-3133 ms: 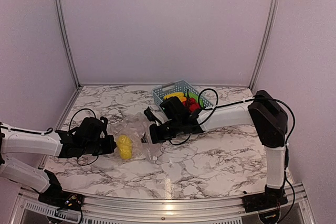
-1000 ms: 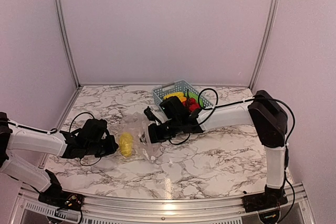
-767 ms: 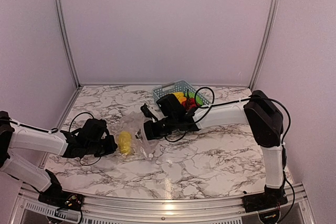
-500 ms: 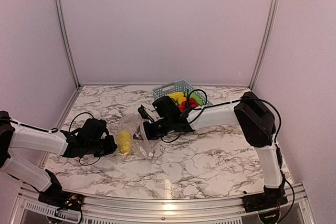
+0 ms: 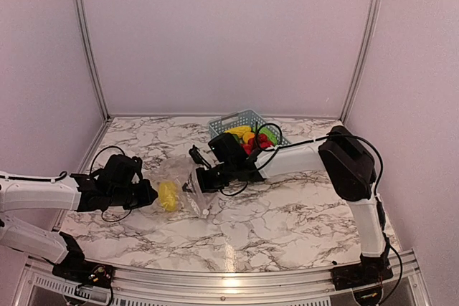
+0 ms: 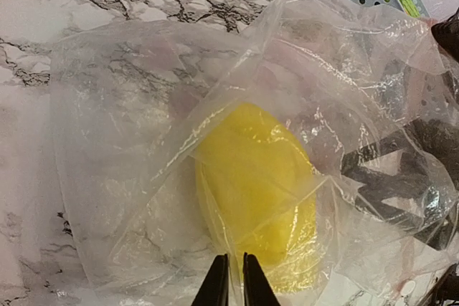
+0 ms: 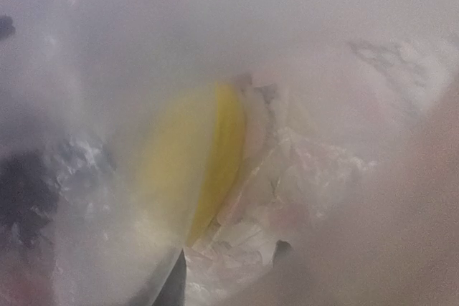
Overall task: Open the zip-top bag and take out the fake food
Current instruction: Adjust the fake fruit in the zipper food storage bag.
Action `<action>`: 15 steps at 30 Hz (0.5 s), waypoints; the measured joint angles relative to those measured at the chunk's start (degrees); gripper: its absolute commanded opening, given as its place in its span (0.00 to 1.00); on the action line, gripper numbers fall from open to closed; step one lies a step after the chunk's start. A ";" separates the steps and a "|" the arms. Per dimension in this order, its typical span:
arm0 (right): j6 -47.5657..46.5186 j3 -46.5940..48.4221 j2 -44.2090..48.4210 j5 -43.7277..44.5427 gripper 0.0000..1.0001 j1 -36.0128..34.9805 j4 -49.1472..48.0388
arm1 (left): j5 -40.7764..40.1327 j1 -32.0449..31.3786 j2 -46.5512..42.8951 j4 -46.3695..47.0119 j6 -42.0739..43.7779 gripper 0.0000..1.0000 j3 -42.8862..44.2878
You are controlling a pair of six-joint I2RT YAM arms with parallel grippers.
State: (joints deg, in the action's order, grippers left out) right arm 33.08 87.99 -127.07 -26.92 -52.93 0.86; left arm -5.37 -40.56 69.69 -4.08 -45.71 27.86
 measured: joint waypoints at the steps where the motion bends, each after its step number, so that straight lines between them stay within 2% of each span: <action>1: 0.00 -0.07 0.00 0.02 0.40 0.00 0.00 | 0.02 0.02 -0.68 -0.79 0.13 0.10 0.44; 7: 0.07 -0.11 0.00 0.00 0.40 0.00 0.00 | 0.39 0.02 -3.48 -4.28 0.96 0.11 2.34; 10: 0.15 -0.11 0.00 0.00 0.40 0.00 0.00 | 0.39 0.02 -4.33 -5.49 1.25 0.17 3.52; 15: 0.15 -0.11 0.00 0.00 0.40 0.00 0.00 | 0.33 0.02 -4.74 -6.36 1.38 0.17 5.07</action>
State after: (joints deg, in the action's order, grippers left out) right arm 33.23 87.88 -127.07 -26.92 -52.93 0.86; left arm -5.04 -40.53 64.95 -10.44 -44.34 32.93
